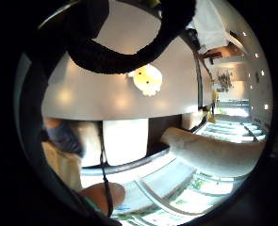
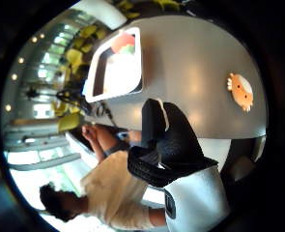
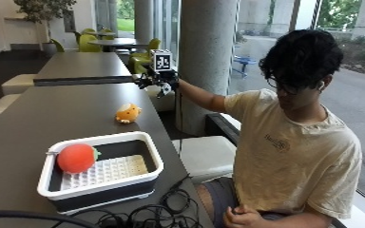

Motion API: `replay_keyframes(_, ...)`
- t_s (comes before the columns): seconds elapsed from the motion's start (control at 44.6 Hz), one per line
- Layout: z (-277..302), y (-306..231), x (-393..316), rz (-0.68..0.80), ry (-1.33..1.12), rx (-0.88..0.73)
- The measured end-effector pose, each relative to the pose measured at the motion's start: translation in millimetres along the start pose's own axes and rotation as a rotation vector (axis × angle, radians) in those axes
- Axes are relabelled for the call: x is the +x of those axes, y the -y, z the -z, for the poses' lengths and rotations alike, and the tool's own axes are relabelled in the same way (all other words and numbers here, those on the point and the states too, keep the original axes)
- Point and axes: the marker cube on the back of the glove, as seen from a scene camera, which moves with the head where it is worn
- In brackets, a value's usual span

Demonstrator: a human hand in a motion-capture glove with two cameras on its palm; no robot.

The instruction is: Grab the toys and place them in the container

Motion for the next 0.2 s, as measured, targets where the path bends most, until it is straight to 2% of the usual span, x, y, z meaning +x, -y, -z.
replay_keyframes(0.134,2.1,-1.6,1.9,-0.029,-0.014,-0.001)
replay_keyframes(0.202,2.1,1.5,-3.2,0.003,0.001,0.005)
